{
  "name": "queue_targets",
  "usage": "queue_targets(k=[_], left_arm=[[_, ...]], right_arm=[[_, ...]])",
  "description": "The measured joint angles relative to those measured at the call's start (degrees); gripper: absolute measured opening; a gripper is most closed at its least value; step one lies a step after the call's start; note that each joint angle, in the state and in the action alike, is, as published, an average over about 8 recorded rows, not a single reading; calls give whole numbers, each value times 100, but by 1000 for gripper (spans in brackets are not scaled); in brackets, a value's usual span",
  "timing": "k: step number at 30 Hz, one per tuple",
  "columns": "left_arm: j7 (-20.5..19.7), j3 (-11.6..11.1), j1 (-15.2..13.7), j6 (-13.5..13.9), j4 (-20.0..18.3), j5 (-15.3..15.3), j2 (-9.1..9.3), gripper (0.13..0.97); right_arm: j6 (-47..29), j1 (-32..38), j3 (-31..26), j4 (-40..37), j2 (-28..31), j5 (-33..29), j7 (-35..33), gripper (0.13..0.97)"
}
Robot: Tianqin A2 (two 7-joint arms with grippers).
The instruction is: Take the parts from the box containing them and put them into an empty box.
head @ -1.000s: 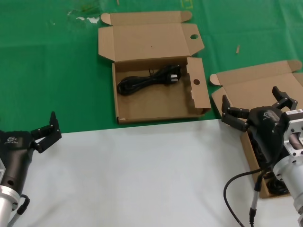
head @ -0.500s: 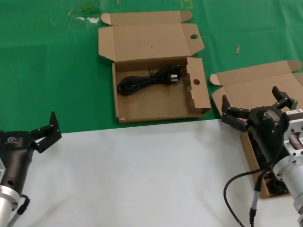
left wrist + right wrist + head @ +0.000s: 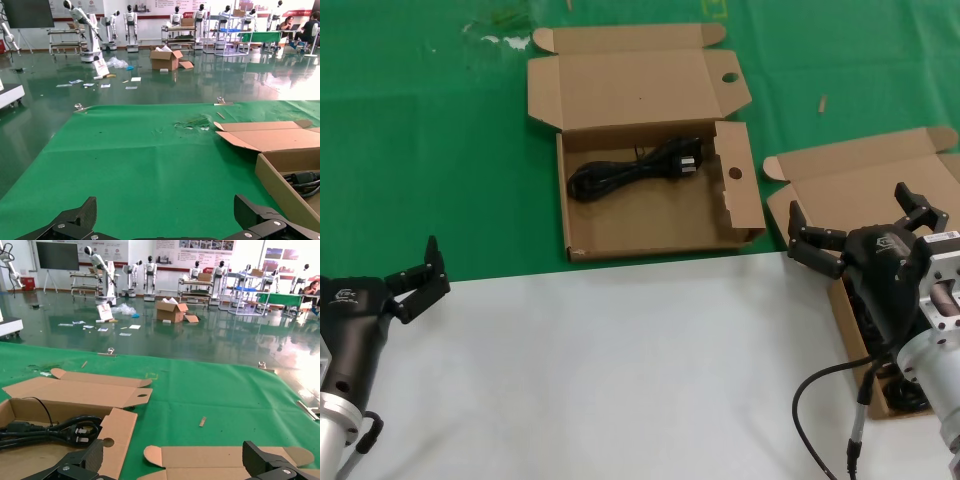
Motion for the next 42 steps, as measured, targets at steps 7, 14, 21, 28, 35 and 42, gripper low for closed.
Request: queue_targets(k=[7,14,21,28,35,42], left_arm=[[0,0,0,0,0,0,0,966],[0,0,0,0,0,0,0,966],[-2,0,0,0,0,0,0,966],[-3,0,0,0,0,0,0,966],[-1,0,0,0,0,0,0,966],[-1,0,0,0,0,0,0,966]], right_arm=[[0,0,0,0,0,0,0,966],[0,0,0,0,0,0,0,966],[0,0,0,0,0,0,0,966],[0,0,0,0,0,0,0,966],[0,0,0,0,0,0,0,966],[0,0,0,0,0,0,0,966]])
